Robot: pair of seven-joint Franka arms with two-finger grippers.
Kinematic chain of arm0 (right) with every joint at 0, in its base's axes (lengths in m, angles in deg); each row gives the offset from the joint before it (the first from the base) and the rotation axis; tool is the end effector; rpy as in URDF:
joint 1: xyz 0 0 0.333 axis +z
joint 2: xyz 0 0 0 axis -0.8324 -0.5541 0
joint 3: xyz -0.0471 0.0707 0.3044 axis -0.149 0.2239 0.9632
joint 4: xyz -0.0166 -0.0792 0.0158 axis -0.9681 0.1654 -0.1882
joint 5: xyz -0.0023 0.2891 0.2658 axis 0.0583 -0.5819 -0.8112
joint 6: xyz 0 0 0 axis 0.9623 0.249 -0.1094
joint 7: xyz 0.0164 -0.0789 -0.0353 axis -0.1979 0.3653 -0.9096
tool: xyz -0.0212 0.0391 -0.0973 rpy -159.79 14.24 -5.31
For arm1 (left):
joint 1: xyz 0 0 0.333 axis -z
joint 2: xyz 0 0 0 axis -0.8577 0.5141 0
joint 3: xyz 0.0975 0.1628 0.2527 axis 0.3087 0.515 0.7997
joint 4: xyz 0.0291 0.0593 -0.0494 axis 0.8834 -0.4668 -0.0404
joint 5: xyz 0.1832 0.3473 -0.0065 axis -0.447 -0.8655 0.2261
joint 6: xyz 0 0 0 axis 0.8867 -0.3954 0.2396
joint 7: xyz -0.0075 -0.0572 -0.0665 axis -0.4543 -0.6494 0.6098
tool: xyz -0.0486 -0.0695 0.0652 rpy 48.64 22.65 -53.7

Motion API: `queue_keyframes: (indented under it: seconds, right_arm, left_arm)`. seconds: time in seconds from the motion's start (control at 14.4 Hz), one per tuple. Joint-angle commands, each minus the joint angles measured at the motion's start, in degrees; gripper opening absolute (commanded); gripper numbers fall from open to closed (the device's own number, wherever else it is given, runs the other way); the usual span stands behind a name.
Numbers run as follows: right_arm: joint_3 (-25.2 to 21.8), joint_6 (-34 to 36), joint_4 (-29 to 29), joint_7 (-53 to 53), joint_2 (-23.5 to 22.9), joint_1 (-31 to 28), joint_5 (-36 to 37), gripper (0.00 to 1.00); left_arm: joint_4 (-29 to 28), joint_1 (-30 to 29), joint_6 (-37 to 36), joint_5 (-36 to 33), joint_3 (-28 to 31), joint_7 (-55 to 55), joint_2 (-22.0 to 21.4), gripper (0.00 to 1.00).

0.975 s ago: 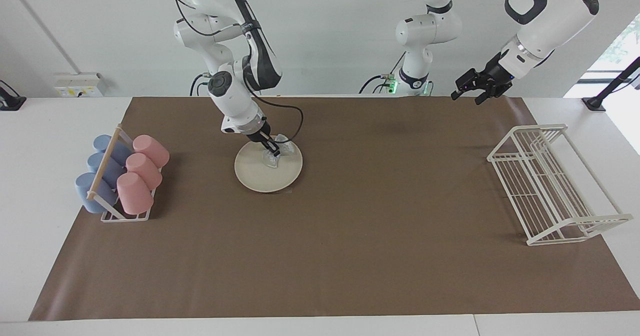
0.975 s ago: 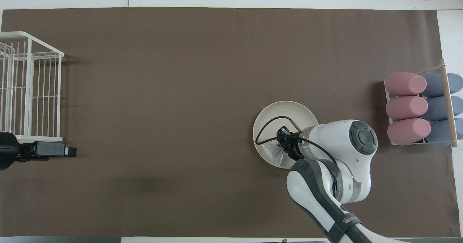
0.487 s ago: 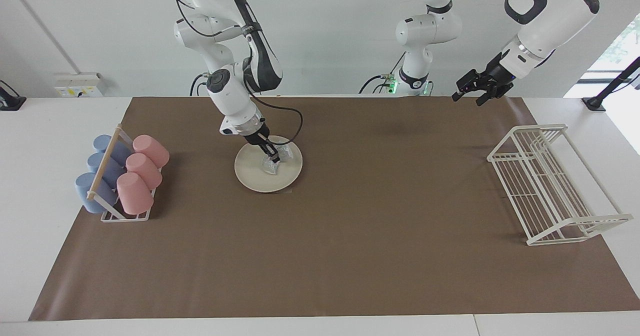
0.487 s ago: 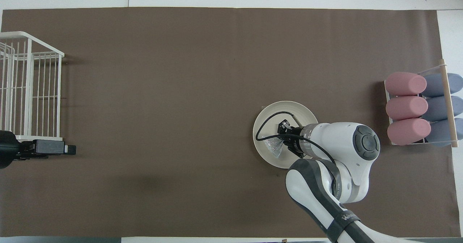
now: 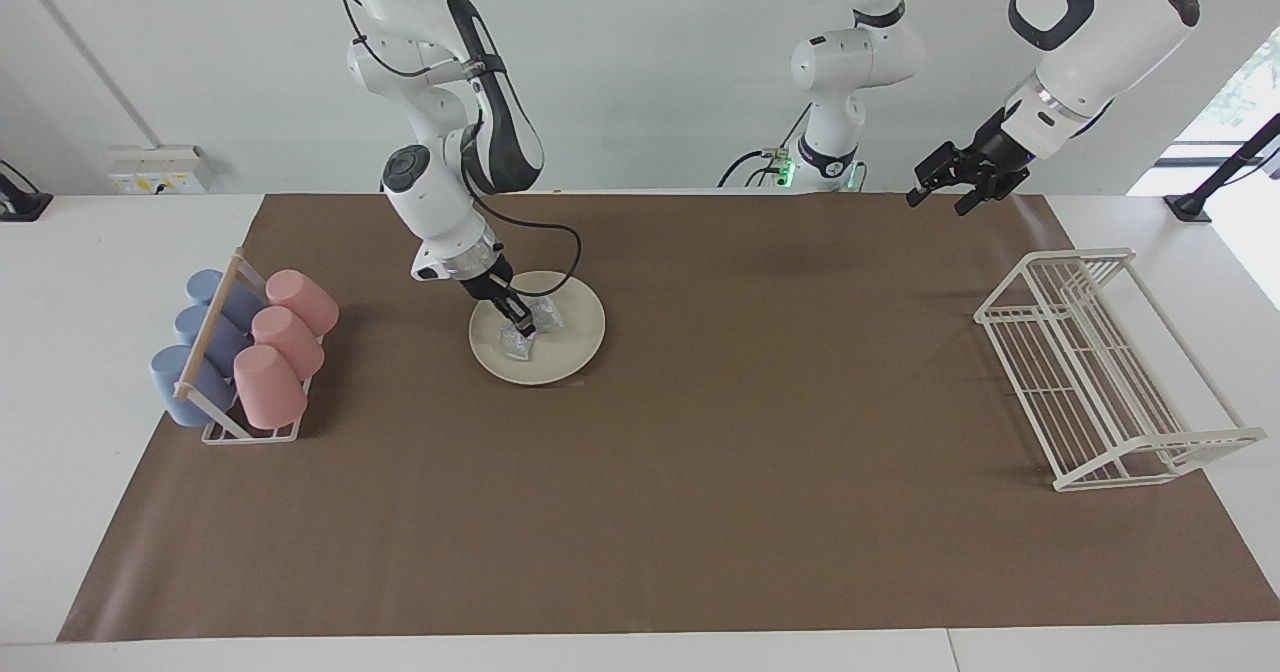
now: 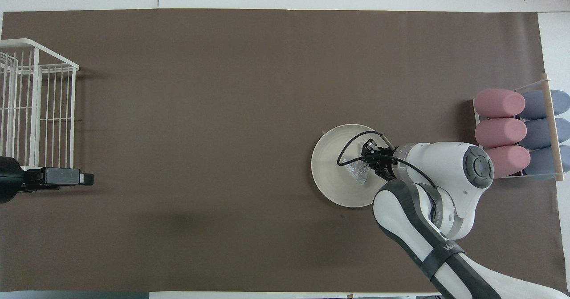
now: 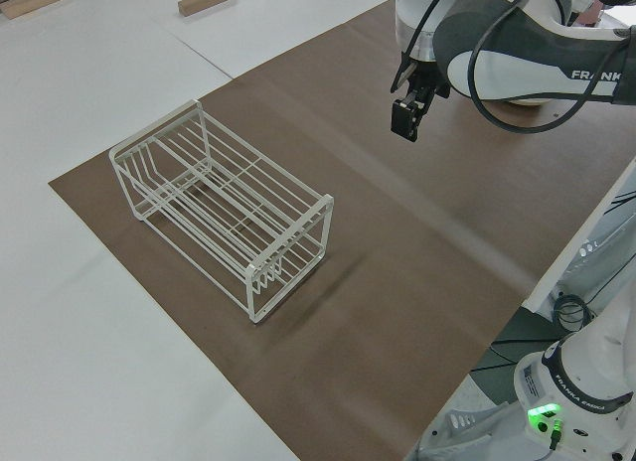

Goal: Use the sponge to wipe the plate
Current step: 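Rub the scrubber around the plate surface with the right gripper, then lift the scrubber off the plate toward the left gripper with the right gripper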

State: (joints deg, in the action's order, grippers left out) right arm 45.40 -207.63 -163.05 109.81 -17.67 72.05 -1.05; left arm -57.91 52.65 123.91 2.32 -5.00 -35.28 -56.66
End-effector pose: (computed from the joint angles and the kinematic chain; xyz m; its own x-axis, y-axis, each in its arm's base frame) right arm 0.4743 0.1319 0.2955 0.6561 -0.7340 -0.1753 -0.7497 -0.6074 -0.2627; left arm 0.4420 0.0097 0.5320 0.9978 0.0080 -0.0664 0.0289 -0.9468 0.3205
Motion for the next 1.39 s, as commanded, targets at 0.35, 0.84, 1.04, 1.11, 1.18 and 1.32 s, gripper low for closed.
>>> queue_keyframes:
  seconds: [0.35,0.84,1.04,1.11,1.18,1.32]
  right_arm:
    - [0.9,-0.3,-0.6,6.8,-0.1,4.8,-1.5,0.00]
    - [0.7,-0.9,-0.5,12.2,0.0,8.1,-1.5,0.00]
    - [0.6,-0.8,-0.5,3.0,-0.3,2.9,-1.5,0.00]
    - [0.6,-0.9,-0.5,0.6,-0.5,1.5,-1.5,0.00]
    - [0.6,-0.9,-0.4,-0.8,-0.6,0.6,-1.5,0.00]
    - [0.6,-0.9,-0.5,-1.0,-0.5,0.4,-1.4,0.00]
  left_arm:
    - [-0.5,0.5,1.6,-1.4,-0.3,-0.9,0.0,1.00]
    - [-0.5,0.6,1.7,-1.4,-0.3,-0.9,0.0,1.00]
    - [-0.6,0.6,2.0,-1.4,-0.3,-1.0,0.0,1.00]
    - [-0.6,0.6,2.0,-1.4,-0.3,-1.0,0.0,1.00]
    - [-0.6,0.6,2.0,-1.4,-0.3,-1.0,0.0,1.00]
    - [-0.6,0.6,2.0,-1.4,-0.3,-1.0,0.0,1.00]
